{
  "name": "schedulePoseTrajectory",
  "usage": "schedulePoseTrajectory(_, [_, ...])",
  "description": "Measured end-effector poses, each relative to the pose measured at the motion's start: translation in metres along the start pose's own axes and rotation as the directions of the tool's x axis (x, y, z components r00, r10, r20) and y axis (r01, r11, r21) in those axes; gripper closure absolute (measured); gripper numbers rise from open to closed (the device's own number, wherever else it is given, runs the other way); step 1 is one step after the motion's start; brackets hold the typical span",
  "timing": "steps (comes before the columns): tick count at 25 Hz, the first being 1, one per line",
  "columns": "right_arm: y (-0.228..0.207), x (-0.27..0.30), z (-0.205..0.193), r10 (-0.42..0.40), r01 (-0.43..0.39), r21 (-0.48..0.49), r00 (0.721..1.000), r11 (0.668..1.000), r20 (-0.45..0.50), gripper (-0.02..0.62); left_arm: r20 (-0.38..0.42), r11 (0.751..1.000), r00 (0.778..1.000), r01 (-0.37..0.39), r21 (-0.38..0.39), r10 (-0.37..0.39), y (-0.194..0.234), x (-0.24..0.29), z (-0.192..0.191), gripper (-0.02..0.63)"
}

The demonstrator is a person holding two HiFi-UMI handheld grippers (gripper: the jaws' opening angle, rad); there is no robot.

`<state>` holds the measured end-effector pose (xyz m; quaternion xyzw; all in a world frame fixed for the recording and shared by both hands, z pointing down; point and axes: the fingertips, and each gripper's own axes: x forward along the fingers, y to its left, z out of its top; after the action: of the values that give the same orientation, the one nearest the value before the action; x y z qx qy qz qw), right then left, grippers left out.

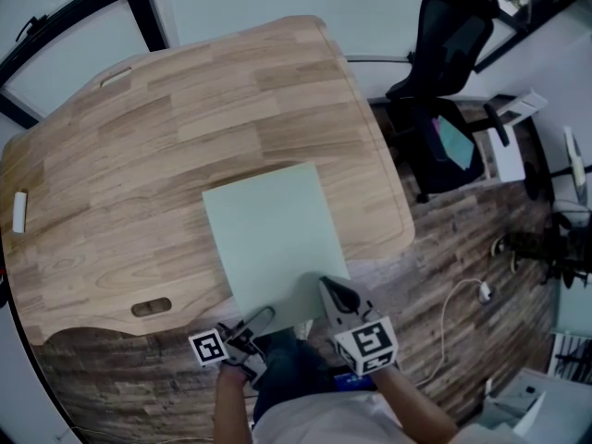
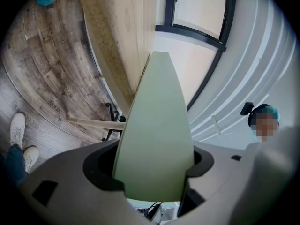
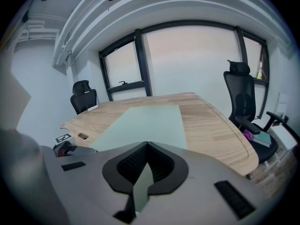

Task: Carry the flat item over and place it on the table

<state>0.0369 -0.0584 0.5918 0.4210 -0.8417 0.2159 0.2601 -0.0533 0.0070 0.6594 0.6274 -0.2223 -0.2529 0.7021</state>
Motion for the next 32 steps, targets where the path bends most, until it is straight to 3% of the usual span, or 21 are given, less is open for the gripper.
schedulePoseTrajectory(5, [0.001,-0.001,0.002,0.008,-0.008,-0.003,1.0,1.0,0.005,0.603,0.005,1.0,1.0,-0.03,-0.004,0.03,0.003,-0.001,0.0,0.263])
schedulePoseTrajectory(21, [-0.001,-0.003,0.006,0.01,-0.01,-0.007,1.0,1.0,0.018,0.603,0.066,0.992,0.99,-0.125,0.006,0.124,0.003,-0.002,0.012,0.253])
schedulePoseTrajectory(30, [0.0,-0.008,0.013,0.016,-0.016,-0.007,0.999,1.0,0.035,0.603,0.115,0.98,0.973,-0.199,-0.018,0.199,0.003,-0.003,0.013,0.232])
schedulePoseTrajectory(32, [0.001,-0.009,0.013,0.018,-0.017,-0.009,0.999,1.0,0.039,0.603,0.108,0.961,0.957,-0.274,0.04,0.268,0.011,-0.01,0.015,0.227])
